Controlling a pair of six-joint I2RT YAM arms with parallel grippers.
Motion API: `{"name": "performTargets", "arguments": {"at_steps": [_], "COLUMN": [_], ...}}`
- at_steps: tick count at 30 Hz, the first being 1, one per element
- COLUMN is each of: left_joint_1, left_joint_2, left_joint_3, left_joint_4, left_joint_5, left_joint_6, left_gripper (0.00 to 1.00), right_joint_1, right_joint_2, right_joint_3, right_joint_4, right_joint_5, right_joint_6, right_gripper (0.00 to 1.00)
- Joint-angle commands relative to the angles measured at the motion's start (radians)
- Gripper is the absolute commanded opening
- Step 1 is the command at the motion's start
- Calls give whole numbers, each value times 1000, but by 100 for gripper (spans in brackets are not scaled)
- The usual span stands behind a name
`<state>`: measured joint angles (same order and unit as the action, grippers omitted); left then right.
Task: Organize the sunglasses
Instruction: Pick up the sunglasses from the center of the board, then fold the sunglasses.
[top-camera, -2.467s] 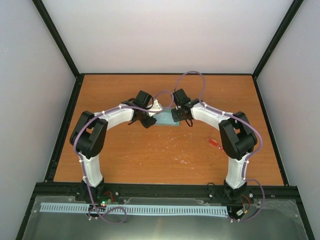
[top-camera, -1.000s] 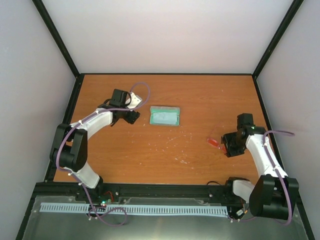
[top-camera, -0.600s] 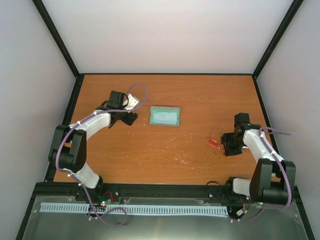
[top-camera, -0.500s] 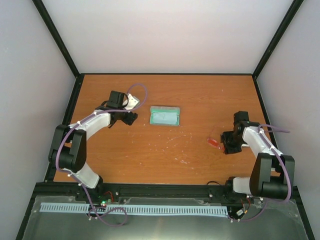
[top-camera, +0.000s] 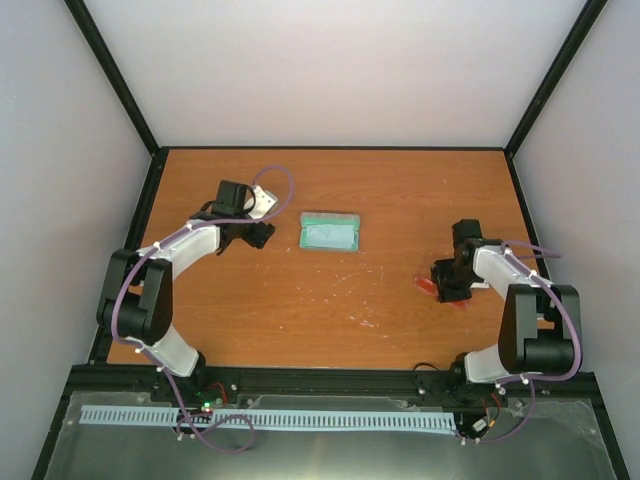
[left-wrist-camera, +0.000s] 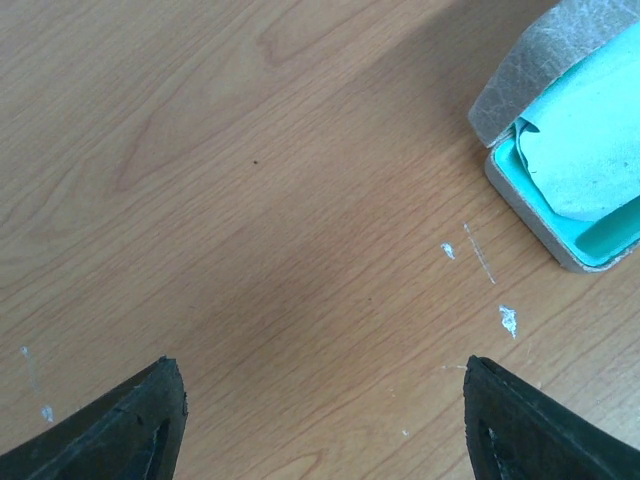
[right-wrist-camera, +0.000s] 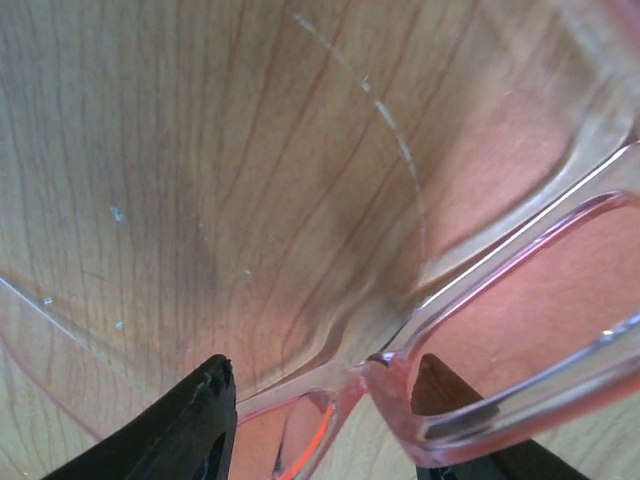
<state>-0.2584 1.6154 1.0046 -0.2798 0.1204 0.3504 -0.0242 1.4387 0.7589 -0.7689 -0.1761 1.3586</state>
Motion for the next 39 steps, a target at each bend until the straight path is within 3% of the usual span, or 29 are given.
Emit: {"name": "performTargets", "arguments": {"at_steps": [1, 3, 6, 12, 16, 20, 25, 27, 32, 39], "left_joint_1": [17, 18, 18, 18, 18, 18, 14, -3, -73, -161], "left_joint_2": [-16, -21, -25, -29, -29, -37, -31, -8, 60, 84], "left_joint_3": [-14, -21, -27, -23, 16, 148, 348, 428, 558, 587], "left_joint_4": [36, 39, 40, 45, 30, -29, 8, 63, 111, 84], "left_joint_5": [5, 5, 4, 9, 58, 237, 528, 604, 665, 694], "left_joint_6": [14, 15, 16, 18, 14, -22, -150, -197, -242, -255], "left_gripper": [76, 76, 76, 76, 75, 69, 40, 33, 31, 32], "right_joint_1": [26, 32, 34, 33, 34, 43, 62, 73, 171, 371], "right_joint_2": [8, 13, 13, 7, 13, 17, -47, -57, -16, 105], "right_joint_3": [-22, -22, -19, 9, 87, 216, 221, 216, 270, 406], "right_joint_4": [38, 35, 23, -23, -52, 23, 369, 411, 333, 318], "right_joint_5": [13, 20, 30, 61, 77, 7, -343, -489, -661, -700], "right_joint_6": [65, 61, 48, -9, -127, -354, -628, -725, -930, -982], "right_gripper": [45, 36, 13, 3, 3, 3, 3, 3, 3, 3]}}
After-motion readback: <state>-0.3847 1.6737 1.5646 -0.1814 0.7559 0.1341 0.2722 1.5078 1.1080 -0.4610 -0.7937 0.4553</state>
